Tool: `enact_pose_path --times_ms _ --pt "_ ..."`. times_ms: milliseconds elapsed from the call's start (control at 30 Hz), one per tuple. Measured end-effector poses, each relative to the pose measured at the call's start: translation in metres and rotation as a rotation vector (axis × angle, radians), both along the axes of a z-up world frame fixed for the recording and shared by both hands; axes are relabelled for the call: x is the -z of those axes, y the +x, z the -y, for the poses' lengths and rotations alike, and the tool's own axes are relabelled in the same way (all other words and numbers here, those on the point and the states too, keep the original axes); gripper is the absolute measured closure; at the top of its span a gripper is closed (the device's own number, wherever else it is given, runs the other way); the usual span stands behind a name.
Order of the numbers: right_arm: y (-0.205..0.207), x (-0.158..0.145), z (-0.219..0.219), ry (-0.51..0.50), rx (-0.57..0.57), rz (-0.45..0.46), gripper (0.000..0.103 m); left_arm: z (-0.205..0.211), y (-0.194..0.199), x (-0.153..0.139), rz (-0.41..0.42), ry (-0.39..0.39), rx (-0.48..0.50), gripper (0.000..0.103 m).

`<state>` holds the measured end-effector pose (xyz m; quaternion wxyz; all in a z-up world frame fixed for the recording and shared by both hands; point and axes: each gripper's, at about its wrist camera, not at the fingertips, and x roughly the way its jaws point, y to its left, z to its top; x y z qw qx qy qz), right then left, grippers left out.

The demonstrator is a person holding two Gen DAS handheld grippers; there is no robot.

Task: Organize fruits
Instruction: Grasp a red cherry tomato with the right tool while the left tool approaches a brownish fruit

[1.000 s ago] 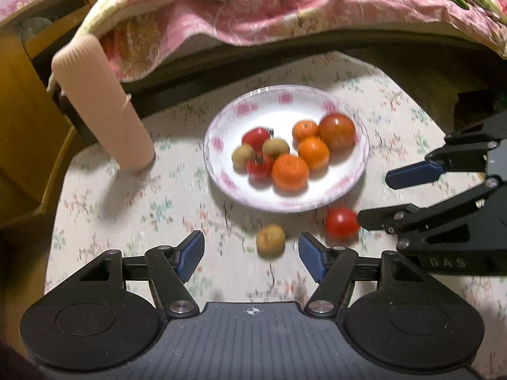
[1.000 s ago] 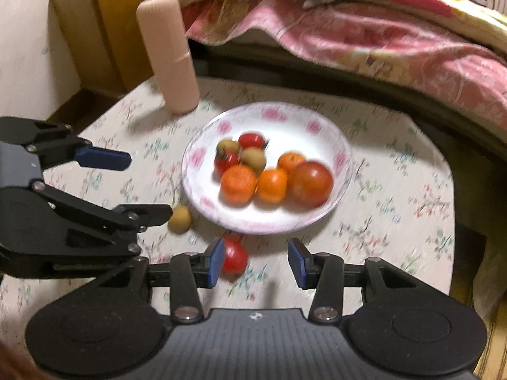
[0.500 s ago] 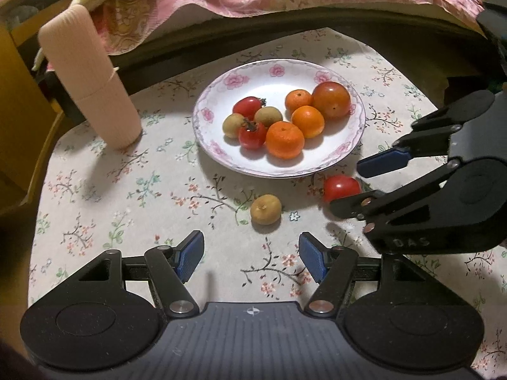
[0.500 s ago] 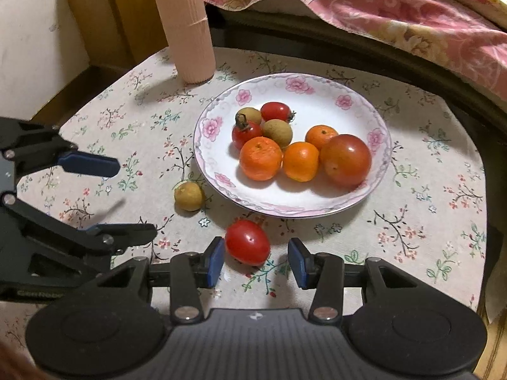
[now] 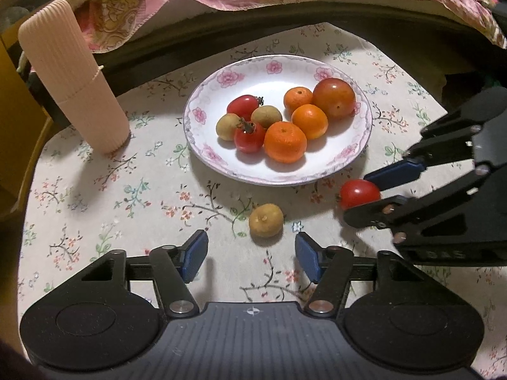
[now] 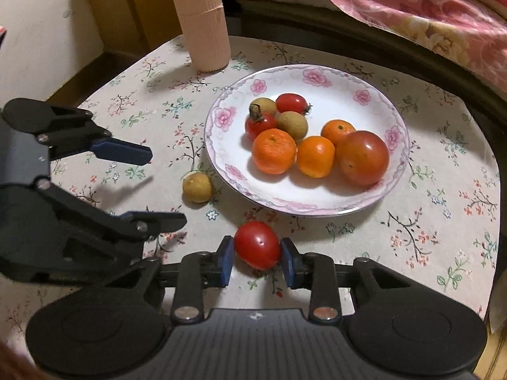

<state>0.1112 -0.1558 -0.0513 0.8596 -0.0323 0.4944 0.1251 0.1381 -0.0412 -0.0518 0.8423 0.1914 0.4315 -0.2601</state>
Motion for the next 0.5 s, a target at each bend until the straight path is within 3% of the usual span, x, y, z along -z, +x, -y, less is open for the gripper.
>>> enact_pose_path --times_ms 333,433,500 --pt "-0.006 -0.004 0.017 0.004 0.043 -0.013 0.071 0.017 0.015 0.012 -0.016 -0.022 -0.003 0.044" --pt "-0.005 -0.002 0.019 0.002 0.047 -0.024 0.071 0.017 0.017 0.012 -0.018 -0.031 -0.014 0.053" --pt "-0.005 -0.001 0.019 0.0 0.047 -0.026 0.071 0.017 0.015 0.011 -0.04 -0.043 -0.017 0.066"
